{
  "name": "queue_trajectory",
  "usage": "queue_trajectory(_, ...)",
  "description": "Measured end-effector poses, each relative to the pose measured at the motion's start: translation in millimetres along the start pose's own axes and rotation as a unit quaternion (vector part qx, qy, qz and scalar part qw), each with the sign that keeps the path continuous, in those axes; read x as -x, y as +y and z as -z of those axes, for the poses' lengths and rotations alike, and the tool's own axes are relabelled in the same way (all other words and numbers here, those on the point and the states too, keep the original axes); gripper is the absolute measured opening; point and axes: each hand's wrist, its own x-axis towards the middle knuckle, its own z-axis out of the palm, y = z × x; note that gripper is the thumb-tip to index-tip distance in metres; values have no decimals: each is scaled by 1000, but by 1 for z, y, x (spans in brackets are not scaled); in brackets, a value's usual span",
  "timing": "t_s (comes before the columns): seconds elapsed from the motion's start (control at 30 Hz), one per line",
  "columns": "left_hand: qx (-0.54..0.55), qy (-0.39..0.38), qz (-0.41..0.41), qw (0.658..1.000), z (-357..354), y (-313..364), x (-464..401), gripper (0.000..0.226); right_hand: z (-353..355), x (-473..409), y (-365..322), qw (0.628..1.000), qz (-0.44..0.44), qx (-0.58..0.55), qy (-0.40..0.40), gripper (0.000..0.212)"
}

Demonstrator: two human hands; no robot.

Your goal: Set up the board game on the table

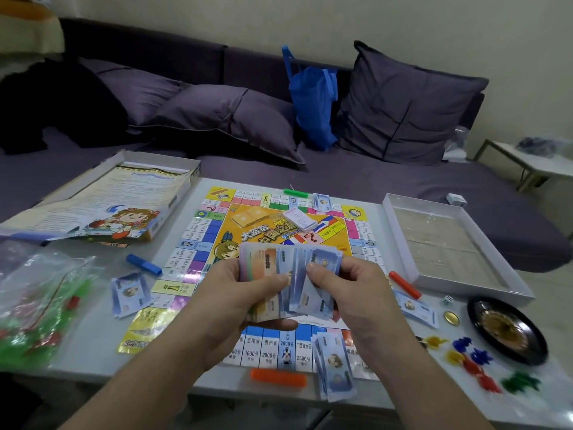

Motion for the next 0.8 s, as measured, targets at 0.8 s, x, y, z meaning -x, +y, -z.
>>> queue_trajectory(0.8, 33, 32, 63, 997, 8, -8, -3, 23, -8, 4, 7, 999, 0, 48, 1, 17)
